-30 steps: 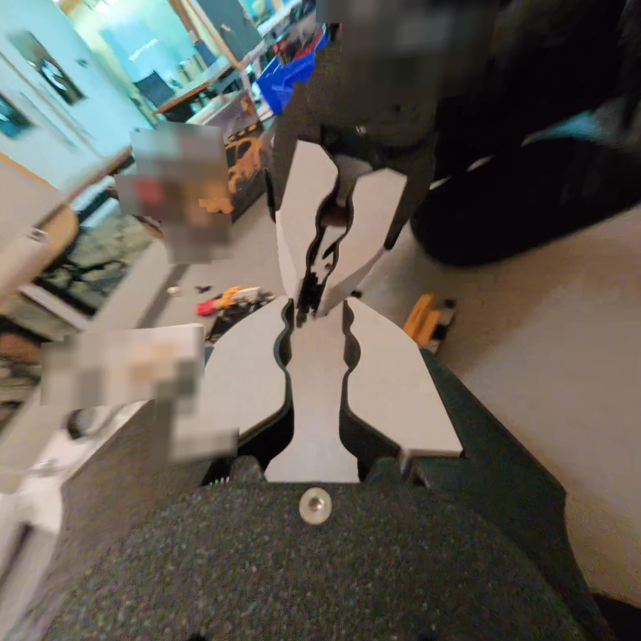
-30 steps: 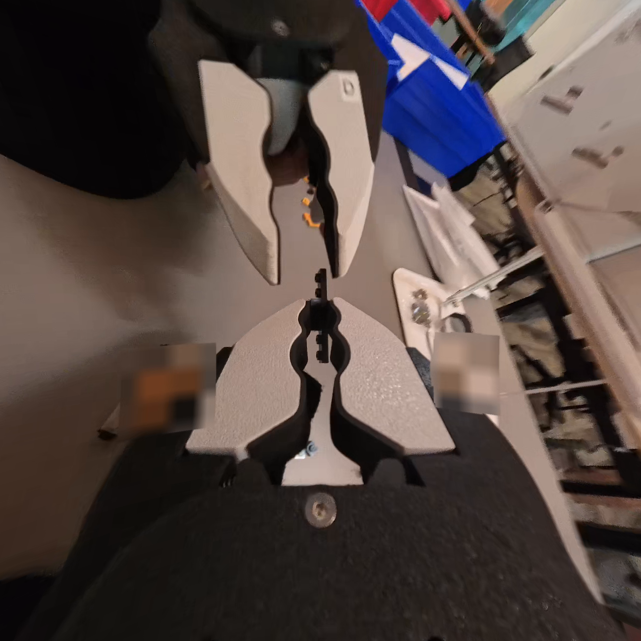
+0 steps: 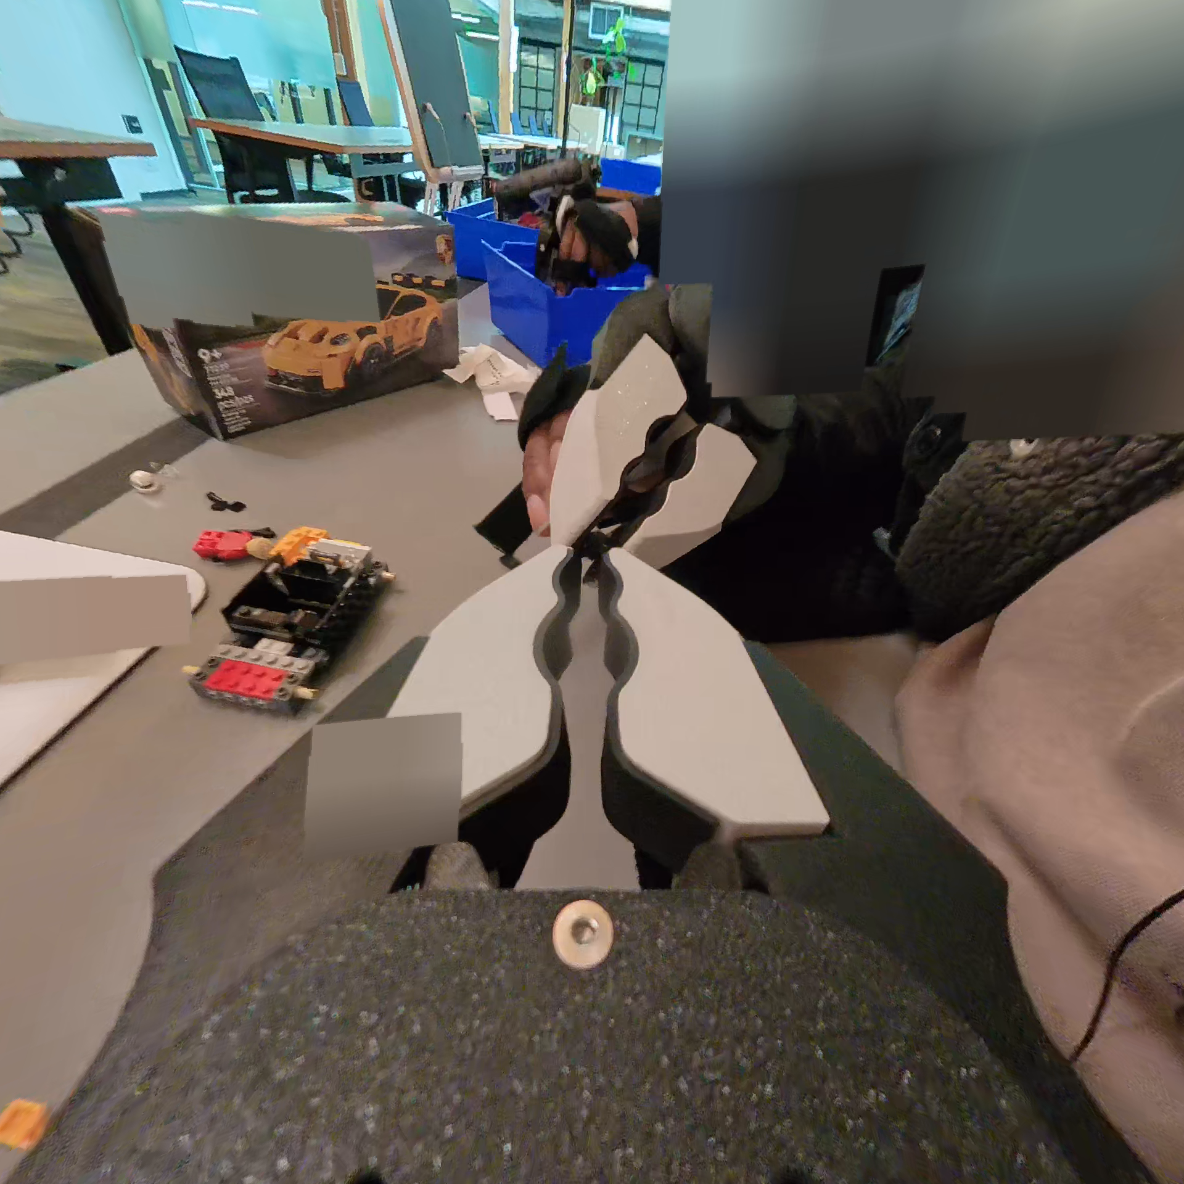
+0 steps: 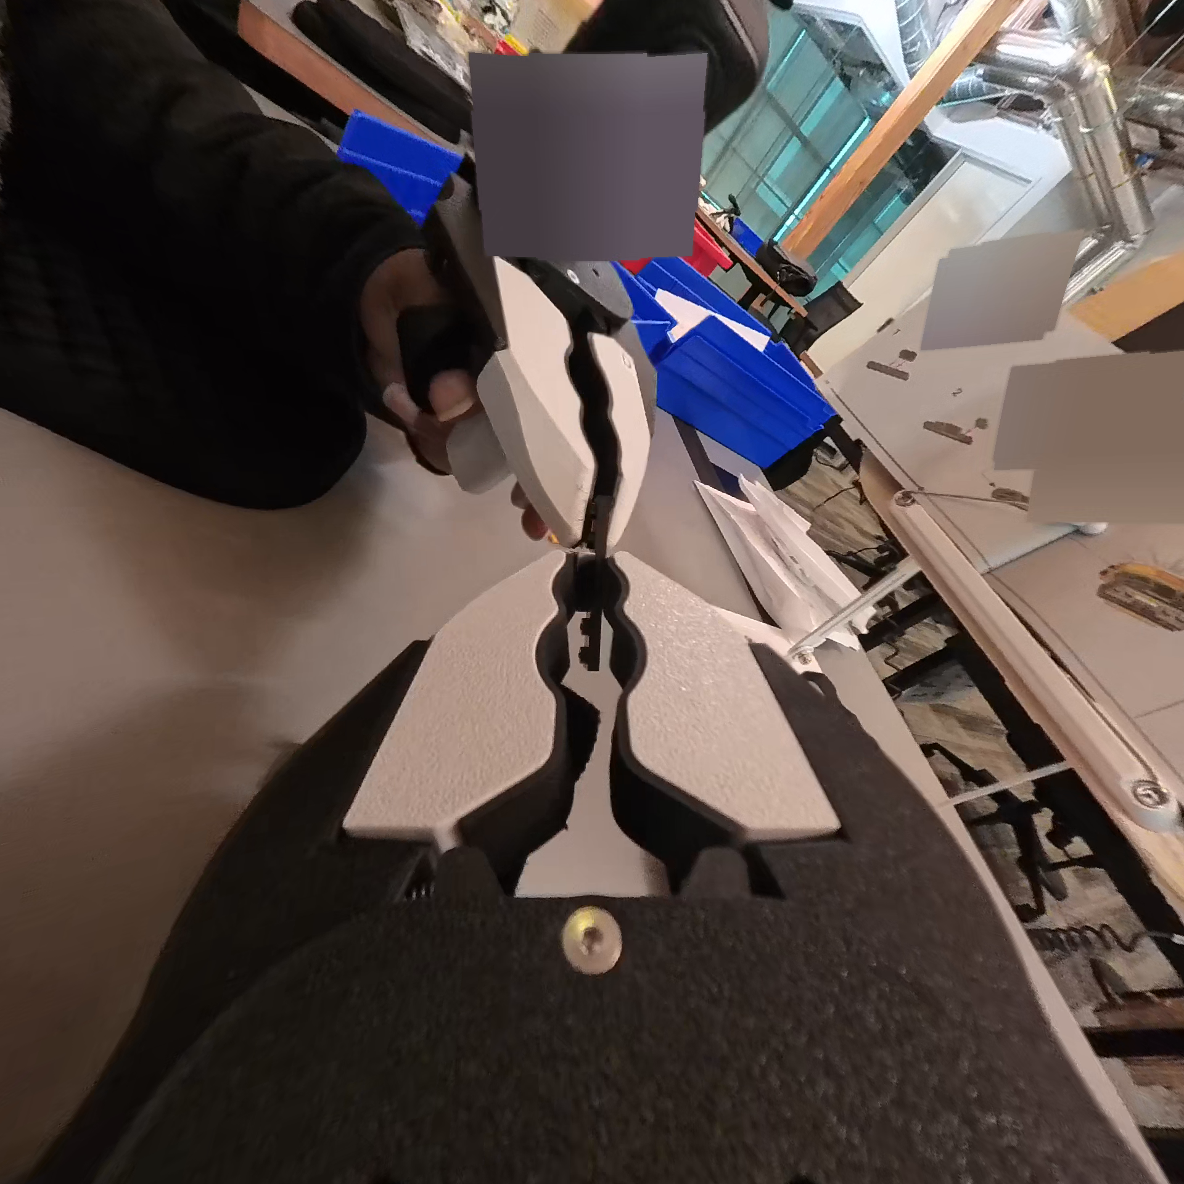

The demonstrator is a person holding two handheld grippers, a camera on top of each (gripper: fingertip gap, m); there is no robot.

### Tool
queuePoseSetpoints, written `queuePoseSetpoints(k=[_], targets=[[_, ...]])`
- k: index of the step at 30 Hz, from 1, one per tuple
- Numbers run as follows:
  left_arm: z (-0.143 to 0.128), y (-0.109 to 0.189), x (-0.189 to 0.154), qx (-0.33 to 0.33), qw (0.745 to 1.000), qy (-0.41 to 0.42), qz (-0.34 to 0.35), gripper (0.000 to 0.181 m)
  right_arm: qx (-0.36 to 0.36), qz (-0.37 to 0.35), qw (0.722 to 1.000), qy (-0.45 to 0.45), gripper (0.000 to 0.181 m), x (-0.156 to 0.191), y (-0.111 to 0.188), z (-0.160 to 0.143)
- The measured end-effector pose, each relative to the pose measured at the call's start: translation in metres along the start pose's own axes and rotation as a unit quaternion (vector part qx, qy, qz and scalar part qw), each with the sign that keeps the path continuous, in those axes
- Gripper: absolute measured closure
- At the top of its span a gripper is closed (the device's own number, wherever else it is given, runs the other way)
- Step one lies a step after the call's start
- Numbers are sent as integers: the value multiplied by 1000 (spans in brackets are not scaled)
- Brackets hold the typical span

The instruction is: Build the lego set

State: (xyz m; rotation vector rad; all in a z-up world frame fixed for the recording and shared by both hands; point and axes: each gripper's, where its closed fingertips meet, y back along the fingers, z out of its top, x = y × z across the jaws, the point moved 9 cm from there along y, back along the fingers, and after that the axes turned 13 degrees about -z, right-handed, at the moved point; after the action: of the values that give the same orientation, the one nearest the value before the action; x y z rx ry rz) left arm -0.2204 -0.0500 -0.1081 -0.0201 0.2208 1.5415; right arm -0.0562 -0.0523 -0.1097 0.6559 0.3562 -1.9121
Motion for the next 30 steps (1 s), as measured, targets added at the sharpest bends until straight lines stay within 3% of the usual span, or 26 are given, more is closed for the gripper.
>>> queuePoseSetpoints(k=[7, 9, 11, 14, 19, 21, 26, 30], targets=[[-2, 0, 2, -57, 996, 69, -24, 181, -1, -38, 999, 38, 174, 2, 1, 4], [-1, -20, -17, -53, 987, 90, -119, 181, 49, -39, 996, 63, 174, 5, -8, -7], [0, -33, -27, 3, 999, 2, -45, 180, 4, -28, 1000, 7, 174, 6, -5, 0], [14, -7, -17, -46, 998, 17, -29, 181, 6, -47, 999, -7, 174, -9, 2, 3], [8, -5, -7, -41, 999, 14, 15, 181, 7, -34, 999, -26, 174, -11, 3, -1], [9, -2, -5, -42, 998, -4, 37, 181, 5, -15, 999, -49, 174, -11, 3, -2], [9, -8, -11, 7, 995, -84, 51, 162, 13, 74, 988, -138, 174, -11, 0, -5], [7, -13, -16, 49, 993, -102, 41, 175, 34, 134, 978, -153, 174, -8, -3, -7]])
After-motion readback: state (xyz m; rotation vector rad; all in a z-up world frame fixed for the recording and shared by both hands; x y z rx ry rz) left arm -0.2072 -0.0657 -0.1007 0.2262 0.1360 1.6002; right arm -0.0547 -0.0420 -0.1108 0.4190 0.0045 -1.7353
